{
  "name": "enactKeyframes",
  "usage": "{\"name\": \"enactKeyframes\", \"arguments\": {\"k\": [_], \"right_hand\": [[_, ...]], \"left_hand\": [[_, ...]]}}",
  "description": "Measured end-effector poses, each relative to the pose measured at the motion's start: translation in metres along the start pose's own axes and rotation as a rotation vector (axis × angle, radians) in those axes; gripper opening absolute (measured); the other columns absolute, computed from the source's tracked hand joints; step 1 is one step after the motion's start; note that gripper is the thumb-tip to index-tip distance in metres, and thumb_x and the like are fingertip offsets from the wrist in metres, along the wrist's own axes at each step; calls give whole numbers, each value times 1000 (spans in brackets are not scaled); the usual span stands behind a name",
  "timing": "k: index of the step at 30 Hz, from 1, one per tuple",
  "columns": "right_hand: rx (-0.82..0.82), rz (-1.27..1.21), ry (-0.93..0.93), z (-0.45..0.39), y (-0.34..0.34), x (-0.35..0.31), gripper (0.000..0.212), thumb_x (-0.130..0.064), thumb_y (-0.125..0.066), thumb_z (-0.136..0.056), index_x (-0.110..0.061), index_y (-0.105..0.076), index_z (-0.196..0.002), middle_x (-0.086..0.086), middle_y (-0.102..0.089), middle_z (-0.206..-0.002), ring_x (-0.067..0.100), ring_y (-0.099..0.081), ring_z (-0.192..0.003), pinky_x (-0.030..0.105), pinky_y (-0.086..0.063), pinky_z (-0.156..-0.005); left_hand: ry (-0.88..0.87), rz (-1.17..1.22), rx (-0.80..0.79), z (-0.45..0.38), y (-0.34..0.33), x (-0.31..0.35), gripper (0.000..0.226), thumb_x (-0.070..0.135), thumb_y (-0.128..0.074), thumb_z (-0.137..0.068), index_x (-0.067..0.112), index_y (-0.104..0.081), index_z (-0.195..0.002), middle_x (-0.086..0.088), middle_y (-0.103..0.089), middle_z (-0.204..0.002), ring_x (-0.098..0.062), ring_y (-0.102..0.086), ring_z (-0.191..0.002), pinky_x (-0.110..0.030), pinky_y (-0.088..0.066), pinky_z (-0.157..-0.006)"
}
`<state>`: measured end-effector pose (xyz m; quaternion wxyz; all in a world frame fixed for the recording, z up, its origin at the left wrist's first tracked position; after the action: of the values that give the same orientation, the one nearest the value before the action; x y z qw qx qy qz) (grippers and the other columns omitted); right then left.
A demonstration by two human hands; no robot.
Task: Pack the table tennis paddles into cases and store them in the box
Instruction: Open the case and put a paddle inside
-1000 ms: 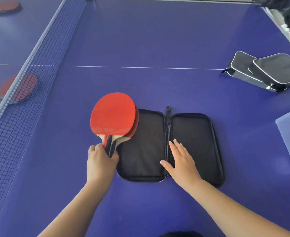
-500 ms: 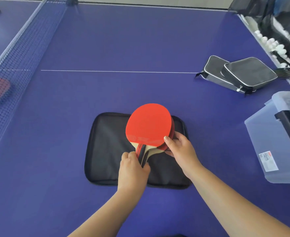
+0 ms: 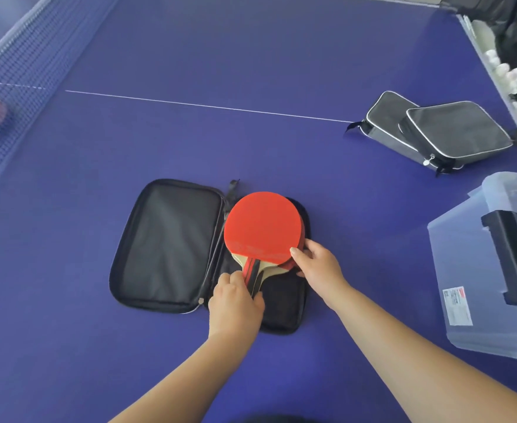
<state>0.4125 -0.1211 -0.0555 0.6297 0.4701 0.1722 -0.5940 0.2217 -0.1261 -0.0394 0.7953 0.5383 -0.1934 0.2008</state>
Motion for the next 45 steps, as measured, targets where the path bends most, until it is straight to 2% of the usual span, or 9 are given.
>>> {"name": "enactKeyframes", "arguments": {"k": [3,6,9,12,21,32,38,41,45], "right_hand": [[56,199,99,-2,6,1,25,-49,-50,-92,-33,-61,-108,-1,-63,-104,11,-62,-86,27,-51,-70],[73,224,109,0,12,3,44,-46,-55,-93,-27,-55,-132,1,-50,-115,6,-57,-88,21,-41,-73],[27,230,143,3,14,6,55,-41,-65,-88,-25,-49,-139,-3,-46,-117,2,-58,-92,16,-43,-74],[7,219,168,3,13,9,64,-35,-74,-82,-25,-47,-140,-5,-45,-116,4,-58,-97,20,-46,-82],[51,211,251,4,8,13,73,-36,-78,-80,-32,-42,-143,-4,-44,-110,3,-56,-94,9,-42,-72],[95,249,274,0,4,15,79,-40,-76,-80,-32,-36,-148,-3,-42,-107,2,-55,-88,6,-39,-69],[90,238,252,-1,4,16,79,-40,-77,-80,-31,-37,-147,-4,-42,-107,3,-54,-89,6,-39,-68],[85,239,238,-2,6,16,77,-42,-76,-80,-32,-38,-147,-4,-43,-108,2,-54,-88,5,-39,-66],[95,252,235,-3,6,16,78,-41,-76,-80,-33,-38,-147,-3,-44,-107,3,-55,-87,4,-38,-65]], "left_hand": [[-68,97,-43,5,-3,-13,31,39,-66,-86,25,-54,-111,9,-48,-102,-14,-49,-100,-30,-45,-88],[-156,208,-100,15,-1,-27,55,41,-76,-79,44,-44,-123,18,-45,-110,0,-44,-104,-10,-37,-85],[-218,188,-104,18,-2,-38,72,34,-81,-76,41,-43,-137,23,-42,-114,-3,-44,-110,-11,-35,-92],[-224,138,-73,16,-5,-42,67,27,-80,-78,35,-49,-136,24,-42,-107,-7,-48,-104,-18,-43,-91],[-217,-7,144,20,-19,-29,51,28,-86,-68,20,-64,-113,10,-50,-85,-16,-51,-78,-38,-50,-76],[-260,-86,157,23,-20,-24,56,26,-86,-66,22,-62,-116,11,-46,-85,-17,-53,-73,-33,-46,-72],[-182,11,136,25,-14,-16,71,49,-78,-72,21,-53,-133,10,-44,-94,-15,-52,-78,-36,-51,-78],[-163,113,64,22,-15,-10,51,38,-69,-84,28,-50,-130,10,-38,-95,-10,-50,-72,-28,-49,-72],[-149,162,66,20,-19,-12,51,22,-65,-89,24,-47,-137,6,-37,-101,-13,-48,-74,-25,-45,-69]]}}
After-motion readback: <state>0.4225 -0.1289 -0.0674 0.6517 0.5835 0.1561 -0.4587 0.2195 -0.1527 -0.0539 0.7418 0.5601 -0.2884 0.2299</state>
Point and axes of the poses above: each hand's wrist, its own z-axis away from the middle knuckle, its own y-axis out of the back of the hand, x = y × z, the point moved 5 cm from there along -z, towards the middle knuckle
